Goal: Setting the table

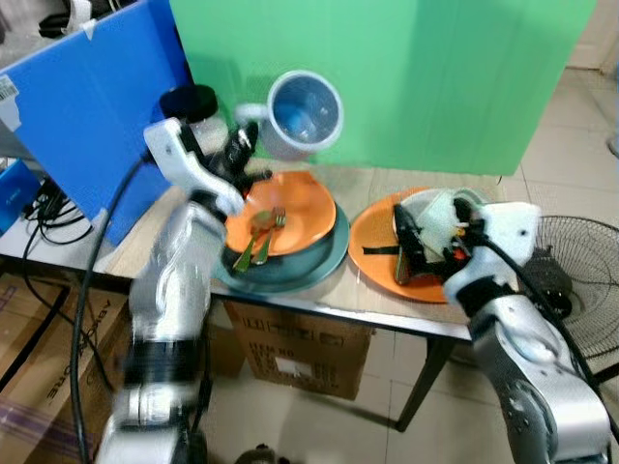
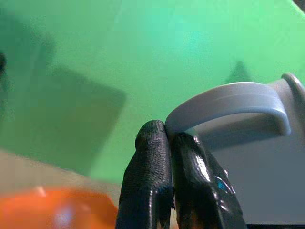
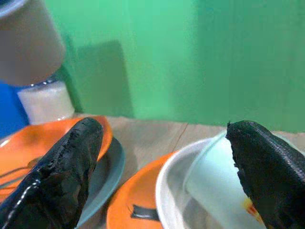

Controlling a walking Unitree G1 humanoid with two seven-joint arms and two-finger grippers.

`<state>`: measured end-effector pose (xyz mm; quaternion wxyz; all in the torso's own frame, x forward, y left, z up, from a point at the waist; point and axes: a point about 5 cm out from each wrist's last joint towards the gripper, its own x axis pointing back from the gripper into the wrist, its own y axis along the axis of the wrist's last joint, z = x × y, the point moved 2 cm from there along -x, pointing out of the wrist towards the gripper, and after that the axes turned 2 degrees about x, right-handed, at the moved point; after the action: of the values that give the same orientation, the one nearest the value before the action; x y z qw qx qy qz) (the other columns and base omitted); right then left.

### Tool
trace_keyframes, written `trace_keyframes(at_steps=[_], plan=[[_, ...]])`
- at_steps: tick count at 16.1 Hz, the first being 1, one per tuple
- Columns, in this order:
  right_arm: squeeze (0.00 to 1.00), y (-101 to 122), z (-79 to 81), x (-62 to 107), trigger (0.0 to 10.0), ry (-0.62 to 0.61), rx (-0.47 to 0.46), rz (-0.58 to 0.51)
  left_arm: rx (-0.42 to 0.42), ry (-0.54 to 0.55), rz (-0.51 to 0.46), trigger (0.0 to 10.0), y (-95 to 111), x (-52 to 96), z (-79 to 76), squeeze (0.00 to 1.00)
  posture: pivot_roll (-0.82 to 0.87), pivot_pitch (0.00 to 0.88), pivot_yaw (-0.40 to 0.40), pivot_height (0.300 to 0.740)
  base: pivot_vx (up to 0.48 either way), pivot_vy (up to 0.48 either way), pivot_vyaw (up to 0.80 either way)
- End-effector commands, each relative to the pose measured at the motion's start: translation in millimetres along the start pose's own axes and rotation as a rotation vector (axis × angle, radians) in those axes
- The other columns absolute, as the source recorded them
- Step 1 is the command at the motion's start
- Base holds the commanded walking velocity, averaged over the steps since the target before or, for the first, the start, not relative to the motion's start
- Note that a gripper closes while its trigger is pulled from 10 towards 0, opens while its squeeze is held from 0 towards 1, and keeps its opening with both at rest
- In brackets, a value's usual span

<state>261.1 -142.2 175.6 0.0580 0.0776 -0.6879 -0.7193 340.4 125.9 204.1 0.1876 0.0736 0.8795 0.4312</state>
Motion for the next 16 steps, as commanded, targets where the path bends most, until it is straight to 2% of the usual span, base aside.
trace_keyframes(at_steps=[1,3,4,5,6,7,8,9,10,13,16], plan=[[0.00,4,0.8,2.0,10.0,-0.002,-0.003,-0.014,0.057,0.002,0.014,0.0,0,4.9,-10.5,0.00,0.03,0.000,0.096,0.740,0.000,0.000,-0.61],[0.00,2,1.3,3.9,10.0,-0.001,-0.007,-0.009,0.097,0.008,0.036,0.1,-6,11.3,-17.9,0.00,0.03,0.000,0.094,0.740,0.000,0.000,-0.76],[0.00,2,1.2,4.8,10.0,-0.003,-0.010,-0.007,0.085,0.013,0.053,4.7,-10,14.6,-22.0,0.00,0.03,0.000,0.094,0.740,0.000,0.000,-0.77],[0.00,2,1.0,5.1,10.0,-0.005,-0.008,-0.007,0.061,0.017,0.074,10.0,-14,17.0,-24.1,0.00,0.03,0.000,0.094,0.740,0.000,0.000,-0.76],[0.00,2,0.9,5.8,10.0,-0.010,-0.007,-0.008,0.026,0.028,0.111,10.0,-19,19.9,-23.6,0.00,0.03,0.000,0.092,0.740,0.000,0.000,-0.76],[0.00,3,-0.1,6.5,10.0,-0.019,-0.008,-0.013,-0.069,-0.005,0.134,10.0,-20,22.3,-27.0,0.00,0.03,0.000,0.092,0.740,0.000,0.000,-0.76],[0.00,3,-1.0,7.0,10.0,-0.025,-0.002,-0.013,-0.098,-0.024,0.132,10.0,-18,23.2,-29.4,0.00,0.03,0.000,0.087,0.740,0.000,0.000,-0.77],[0.00,4,-2.1,7.7,10.0,-0.027,0.031,-0.003,-0.177,-0.035,0.143,10.0,-17,25.9,-32.4,0.00,0.03,0.000,0.084,0.740,0.000,0.000,-0.77],[0.00,4,-2.2,7.3,10.0,-0.028,0.038,0.000,-0.214,-0.019,0.152,10.0,-19,27.8,-30.9,0.00,0.03,0.000,0.083,0.740,0.000,0.000,-0.77],[0.00,4,-9.2,8.1,10.0,-0.084,0.018,0.004,-0.193,0.014,0.076,10.0,-12,29.8,-32.9,0.00,0.03,0.000,0.078,0.740,0.000,0.000,-0.77],[0.00,9,-13.3,7.1,10.0,-0.121,-0.015,-0.020,-0.184,0.003,0.051,10.0,-6,27.0,-38.9,0.00,0.02,0.000,0.076,0.740,0.000,0.000,-0.77]])
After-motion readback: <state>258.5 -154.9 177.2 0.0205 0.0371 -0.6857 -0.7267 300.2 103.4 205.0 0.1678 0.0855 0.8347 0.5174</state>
